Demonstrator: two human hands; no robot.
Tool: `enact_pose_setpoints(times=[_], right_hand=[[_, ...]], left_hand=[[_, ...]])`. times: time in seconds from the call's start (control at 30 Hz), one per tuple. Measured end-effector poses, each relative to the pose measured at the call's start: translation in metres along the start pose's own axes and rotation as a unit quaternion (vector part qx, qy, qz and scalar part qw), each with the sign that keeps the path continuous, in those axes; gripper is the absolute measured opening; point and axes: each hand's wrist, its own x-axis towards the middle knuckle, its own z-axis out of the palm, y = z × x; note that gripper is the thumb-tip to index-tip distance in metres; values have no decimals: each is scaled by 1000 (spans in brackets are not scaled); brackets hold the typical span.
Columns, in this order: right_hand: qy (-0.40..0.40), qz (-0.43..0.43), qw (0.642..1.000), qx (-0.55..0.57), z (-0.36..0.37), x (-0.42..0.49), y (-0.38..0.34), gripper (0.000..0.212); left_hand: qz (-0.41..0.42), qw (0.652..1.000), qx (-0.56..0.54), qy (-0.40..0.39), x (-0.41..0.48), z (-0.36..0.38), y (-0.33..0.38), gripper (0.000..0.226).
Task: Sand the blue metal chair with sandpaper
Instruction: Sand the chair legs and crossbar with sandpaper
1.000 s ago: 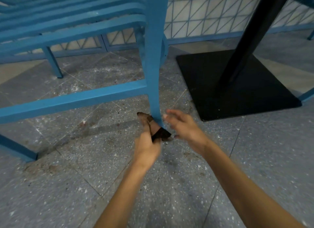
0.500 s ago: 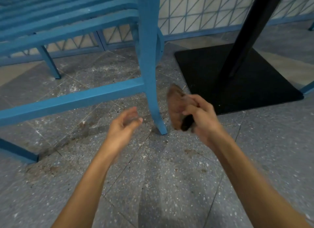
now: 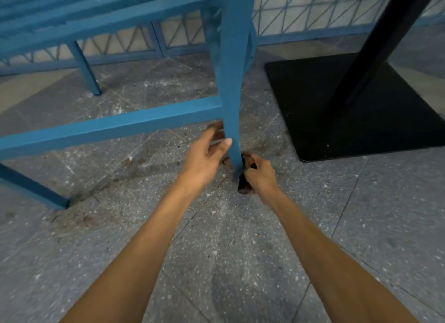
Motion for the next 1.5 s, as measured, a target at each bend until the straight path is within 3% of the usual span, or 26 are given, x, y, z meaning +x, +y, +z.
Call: enact_pose_setpoints(times=[0.1,0.17,0.23,0.3,0.43,0.57,0.7,0.8,0.93,1.07,1.13,1.3,1.4,1.5], right_hand=[[-13,-41,990,134,-9,-15,-32,55],[-66,-108,963,238,-21,-27,-45,64],[-117,-150,950,248,-26,-34,-45,63],[-112,-126,970,175,-21,-30,-29,54],[-74,6,995,62,-7,-7,15,48],[6,13,1000,-24,10,-10,23,48],[30,-11,996,81,15,-32,13,47],[35,-17,997,73,11,-37,11,50],[64,96,991,69,31,-26,16,46],[73,159,968,180,34,-22,8,29],[61,144,953,258,27,-30,-5,16],[5,76,928,364,-3,-49,-23,21],[65,145,900,405,-12,-42,-15,24],[113,162,902,383,-5,-24,-7,16]], left_hand=[[2,1000,6,-6,5,0,-3,38],[19,999,23,-13,6,-1,-5,41],[24,999,35,-19,6,-2,-6,42],[22,999,33,-23,6,-3,-6,40],[9,1000,19,-19,8,-2,-9,38],[5,1000,15,-19,7,-2,-10,37],[13,1000,20,-15,6,-1,-15,39],[3,1000,10,-14,3,1,-14,40],[-5,1000,4,-10,1,2,-12,39],[-11,1000,0,-10,1,3,-14,39],[-10,1000,-1,-7,0,4,-14,41],[-6,1000,-20,3,1,6,-15,41],[-5,1000,-26,-2,1,5,-15,41],[-7,999,-37,-3,0,6,-15,41]])
